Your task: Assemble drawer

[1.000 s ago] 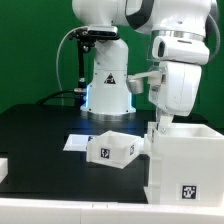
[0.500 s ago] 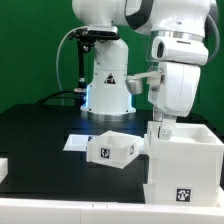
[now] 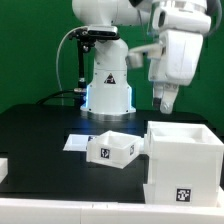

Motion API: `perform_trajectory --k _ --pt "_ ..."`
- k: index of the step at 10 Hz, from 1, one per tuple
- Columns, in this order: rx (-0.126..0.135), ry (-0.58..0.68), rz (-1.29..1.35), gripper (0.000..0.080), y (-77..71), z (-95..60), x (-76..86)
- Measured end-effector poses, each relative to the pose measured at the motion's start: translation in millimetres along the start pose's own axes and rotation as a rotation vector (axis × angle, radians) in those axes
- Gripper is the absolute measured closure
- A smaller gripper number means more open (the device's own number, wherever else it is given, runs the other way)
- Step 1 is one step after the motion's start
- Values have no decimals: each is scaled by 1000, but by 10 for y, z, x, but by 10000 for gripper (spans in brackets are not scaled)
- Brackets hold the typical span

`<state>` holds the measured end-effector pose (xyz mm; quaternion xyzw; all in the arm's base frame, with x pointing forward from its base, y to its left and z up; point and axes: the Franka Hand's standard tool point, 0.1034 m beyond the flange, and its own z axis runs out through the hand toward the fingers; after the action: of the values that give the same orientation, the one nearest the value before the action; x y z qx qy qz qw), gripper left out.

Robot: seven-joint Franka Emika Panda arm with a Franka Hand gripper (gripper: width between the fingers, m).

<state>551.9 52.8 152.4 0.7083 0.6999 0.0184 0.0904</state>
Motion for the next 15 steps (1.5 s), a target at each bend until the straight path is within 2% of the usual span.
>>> perform_trajectory --k 1,3,5,6,7,8,9,10,13,14,15 --pt "-3 -3 33 151 8 9 -113" --pt "4 -2 59 151 -17 39 -53" --pt "6 -3 66 151 -20 47 -90" --pt "29 -8 75 151 -102 92 -257" --pt "55 -16 111 151 -276 170 -448" --pt "91 -23 143 151 -525 250 -550" --pt "98 -26 184 151 -623 274 -504" --pt "66 -12 170 151 -532 251 -423" --pt "75 -9 185 151 -579 275 -471" --pt "85 16 253 151 -714 313 -514" --pt "83 43 306 151 -1001 408 -579"
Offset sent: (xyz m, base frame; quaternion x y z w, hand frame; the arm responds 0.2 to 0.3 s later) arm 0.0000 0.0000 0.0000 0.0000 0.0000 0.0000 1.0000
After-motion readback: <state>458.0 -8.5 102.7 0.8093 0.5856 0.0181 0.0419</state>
